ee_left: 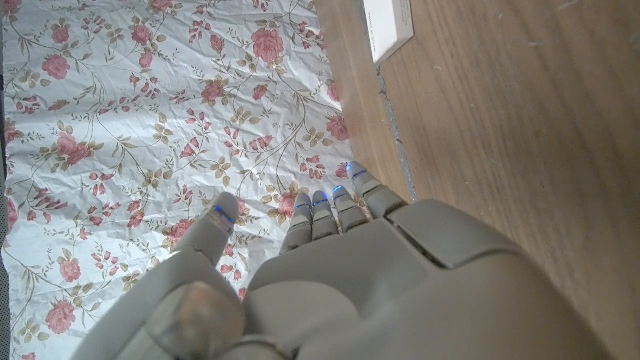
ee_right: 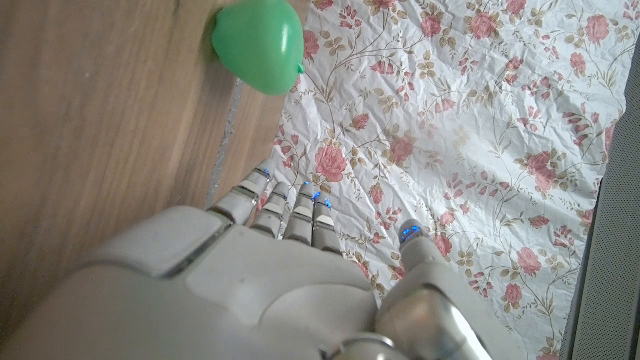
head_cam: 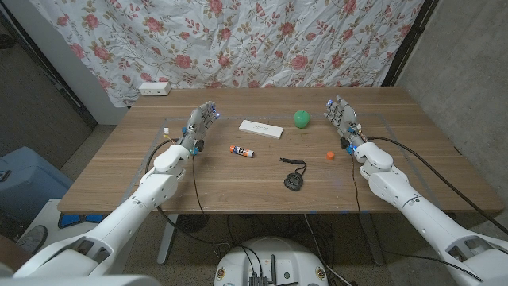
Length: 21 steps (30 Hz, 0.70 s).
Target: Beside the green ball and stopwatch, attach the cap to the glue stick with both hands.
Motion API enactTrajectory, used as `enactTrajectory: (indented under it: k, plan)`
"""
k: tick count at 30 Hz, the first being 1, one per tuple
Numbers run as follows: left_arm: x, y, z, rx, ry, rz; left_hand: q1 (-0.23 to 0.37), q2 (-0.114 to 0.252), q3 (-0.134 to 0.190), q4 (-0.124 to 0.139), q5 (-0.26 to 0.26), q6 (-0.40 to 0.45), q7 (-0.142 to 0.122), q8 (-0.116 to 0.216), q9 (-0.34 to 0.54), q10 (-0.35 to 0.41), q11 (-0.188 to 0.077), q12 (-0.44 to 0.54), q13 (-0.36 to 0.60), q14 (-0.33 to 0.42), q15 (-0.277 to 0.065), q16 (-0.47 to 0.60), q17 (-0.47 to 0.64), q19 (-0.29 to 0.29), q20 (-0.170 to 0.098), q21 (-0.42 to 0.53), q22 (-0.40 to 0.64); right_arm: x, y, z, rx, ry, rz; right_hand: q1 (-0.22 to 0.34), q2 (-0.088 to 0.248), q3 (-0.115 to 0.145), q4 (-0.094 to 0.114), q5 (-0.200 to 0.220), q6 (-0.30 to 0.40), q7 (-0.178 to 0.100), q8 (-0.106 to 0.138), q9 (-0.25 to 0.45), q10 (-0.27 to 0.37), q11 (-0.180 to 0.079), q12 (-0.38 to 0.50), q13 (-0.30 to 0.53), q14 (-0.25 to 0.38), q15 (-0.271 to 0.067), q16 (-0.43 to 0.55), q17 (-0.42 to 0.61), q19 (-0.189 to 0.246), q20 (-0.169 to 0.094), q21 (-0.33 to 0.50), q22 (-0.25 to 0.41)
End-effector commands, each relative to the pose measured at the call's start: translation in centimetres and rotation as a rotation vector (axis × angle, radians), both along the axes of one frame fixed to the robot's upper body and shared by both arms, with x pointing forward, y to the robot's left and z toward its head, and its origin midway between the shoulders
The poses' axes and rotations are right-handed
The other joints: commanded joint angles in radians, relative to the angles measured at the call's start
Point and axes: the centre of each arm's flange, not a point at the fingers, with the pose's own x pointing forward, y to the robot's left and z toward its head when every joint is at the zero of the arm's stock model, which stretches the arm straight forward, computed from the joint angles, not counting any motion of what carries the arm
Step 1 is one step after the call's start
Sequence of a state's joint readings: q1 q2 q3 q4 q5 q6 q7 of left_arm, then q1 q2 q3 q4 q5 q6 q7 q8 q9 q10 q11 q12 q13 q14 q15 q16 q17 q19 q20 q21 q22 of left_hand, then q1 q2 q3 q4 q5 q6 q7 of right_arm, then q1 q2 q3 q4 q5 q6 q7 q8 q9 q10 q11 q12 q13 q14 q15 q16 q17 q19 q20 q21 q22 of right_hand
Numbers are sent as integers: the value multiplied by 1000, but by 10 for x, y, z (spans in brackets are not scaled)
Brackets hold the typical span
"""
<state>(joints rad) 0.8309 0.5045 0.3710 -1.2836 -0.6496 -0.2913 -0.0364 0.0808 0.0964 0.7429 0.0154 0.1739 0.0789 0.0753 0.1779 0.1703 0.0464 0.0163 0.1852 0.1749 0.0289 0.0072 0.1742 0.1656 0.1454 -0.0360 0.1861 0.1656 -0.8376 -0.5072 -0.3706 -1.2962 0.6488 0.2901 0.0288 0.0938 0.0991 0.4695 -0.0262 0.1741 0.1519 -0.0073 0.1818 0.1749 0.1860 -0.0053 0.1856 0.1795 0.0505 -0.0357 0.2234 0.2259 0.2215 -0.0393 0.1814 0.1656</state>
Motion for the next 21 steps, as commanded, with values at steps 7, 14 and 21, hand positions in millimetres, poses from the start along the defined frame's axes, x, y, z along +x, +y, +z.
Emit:
enactTrajectory:
  k: [7,14,21]
  plan:
    - [3,0,1,-1,-3,-4,5,88,5,1,6,3,5,5,5,7,-1,6,1,6,2,5,4,7,-34,6,4,1,0,0,5,-3,-5,0,24,2,-2,7,7,-2,5,2,7,2,6,5,8,-9,5,1,7,-6,7,2]
    - [1,1,2,7,-4,-1,6,85,4,-1,6,3,4,4,5,6,-3,6,1,6,1,5,4,6,-35,5,4,3,3,-1,12,-6,-1,-1,24,1,-3,7,6,-3,5,2,7,2,6,5,8,-10,5,1,7,-6,7,2]
    - [-3,2,5,39,-1,4,8,57,-7,-21,3,6,-3,5,4,7,-12,6,1,8,-7,3,0,7,-41,5,4,0,1,-4,21,-10,-7,-2,25,0,-4,7,7,-2,6,2,8,2,6,5,8,-10,5,1,7,-6,7,2]
